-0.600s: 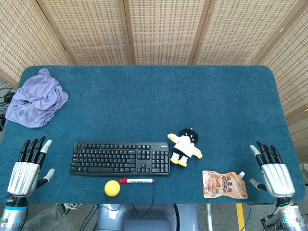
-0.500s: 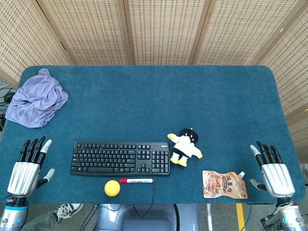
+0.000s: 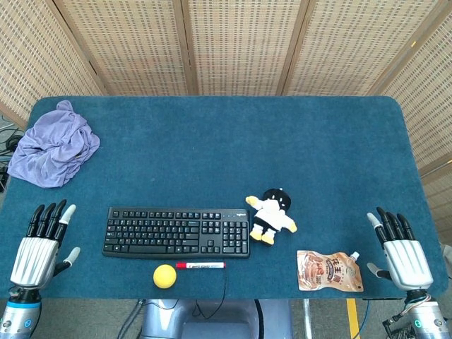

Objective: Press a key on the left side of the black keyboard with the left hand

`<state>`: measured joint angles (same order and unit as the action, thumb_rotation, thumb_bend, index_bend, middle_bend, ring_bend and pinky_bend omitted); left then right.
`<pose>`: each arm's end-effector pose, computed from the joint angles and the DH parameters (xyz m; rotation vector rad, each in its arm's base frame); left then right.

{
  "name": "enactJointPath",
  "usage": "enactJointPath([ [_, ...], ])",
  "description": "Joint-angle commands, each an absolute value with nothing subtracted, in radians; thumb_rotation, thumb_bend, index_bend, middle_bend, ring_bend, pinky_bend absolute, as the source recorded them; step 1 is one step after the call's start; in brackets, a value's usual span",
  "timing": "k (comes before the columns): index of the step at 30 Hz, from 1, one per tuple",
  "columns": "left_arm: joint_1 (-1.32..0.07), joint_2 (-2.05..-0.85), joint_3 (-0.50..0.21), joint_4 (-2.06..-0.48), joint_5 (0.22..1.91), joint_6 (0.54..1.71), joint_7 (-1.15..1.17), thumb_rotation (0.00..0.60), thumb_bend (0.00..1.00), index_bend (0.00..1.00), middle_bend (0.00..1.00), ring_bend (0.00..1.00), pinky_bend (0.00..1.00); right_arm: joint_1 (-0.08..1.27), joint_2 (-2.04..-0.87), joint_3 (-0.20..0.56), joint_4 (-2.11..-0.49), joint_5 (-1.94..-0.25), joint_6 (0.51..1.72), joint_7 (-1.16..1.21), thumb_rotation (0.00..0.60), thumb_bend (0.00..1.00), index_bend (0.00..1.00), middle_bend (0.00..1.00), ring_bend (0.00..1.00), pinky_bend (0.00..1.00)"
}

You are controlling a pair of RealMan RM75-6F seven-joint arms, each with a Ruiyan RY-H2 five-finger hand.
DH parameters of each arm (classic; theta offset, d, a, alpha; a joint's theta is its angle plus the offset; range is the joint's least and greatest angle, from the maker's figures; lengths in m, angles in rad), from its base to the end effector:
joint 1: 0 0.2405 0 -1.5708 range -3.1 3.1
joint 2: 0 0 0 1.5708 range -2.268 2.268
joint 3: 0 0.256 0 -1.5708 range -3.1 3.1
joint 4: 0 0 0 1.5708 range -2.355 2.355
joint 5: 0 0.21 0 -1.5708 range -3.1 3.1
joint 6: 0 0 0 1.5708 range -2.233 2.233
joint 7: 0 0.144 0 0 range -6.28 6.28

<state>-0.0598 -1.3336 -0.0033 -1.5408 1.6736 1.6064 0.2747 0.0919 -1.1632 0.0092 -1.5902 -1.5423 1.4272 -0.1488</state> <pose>-0.2795 0.1608 0.0996 -1.4900 -0.6841 -0.9349 -0.3109 -0.1738 0.1313 1.5255 -0.8502 0.7785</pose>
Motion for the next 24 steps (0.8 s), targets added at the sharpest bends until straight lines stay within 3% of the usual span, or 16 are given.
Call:
enactJointPath([
  [1, -0.061, -1.333, -0.004, -1.542, 1.672, 1.604, 0.275, 0.600, 0.26, 0.00, 0.00, 0.00, 0.00, 0.093, -1.164, 0.009, -1.590, -1.541, 1.424, -0.152, 0.600, 0.00, 0.00, 0.00, 0.00, 0.00],
  [16, -0.062, -1.341, -0.007, -1.542, 1.679, 1.614, 0.277, 0.600, 0.31, 0.00, 0.00, 0.00, 0.00, 0.088, -1.156, 0.009, -1.592, -1.545, 1.435, -0.134, 0.600, 0.00, 0.00, 0.00, 0.00, 0.00],
  [19, -0.063, -1.353, -0.013, -1.540, 1.684, 1.623, 0.281, 0.600, 0.36, 0.00, 0.01, 0.06, 0.08, 0.087, -1.154, 0.008, -1.593, -1.548, 1.439, -0.128, 0.600, 0.00, 0.00, 0.00, 0.00, 0.00],
  [21, -0.066, -1.357, -0.015, -1.545, 1.684, 1.620, 0.284, 0.600, 0.41, 0.00, 0.10, 0.17, 0.16, 0.086, -1.153, 0.008, -1.595, -1.549, 1.439, -0.126, 0.600, 0.00, 0.00, 0.00, 0.00, 0.00],
  [24, -0.078, -1.348, -0.018, -1.575, 1.685, 1.604, 0.293, 0.600, 0.49, 0.00, 0.36, 0.38, 0.27, 0.087, -1.152, 0.008, -1.595, -1.550, 1.439, -0.124, 0.600, 0.00, 0.00, 0.00, 0.00, 0.00],
])
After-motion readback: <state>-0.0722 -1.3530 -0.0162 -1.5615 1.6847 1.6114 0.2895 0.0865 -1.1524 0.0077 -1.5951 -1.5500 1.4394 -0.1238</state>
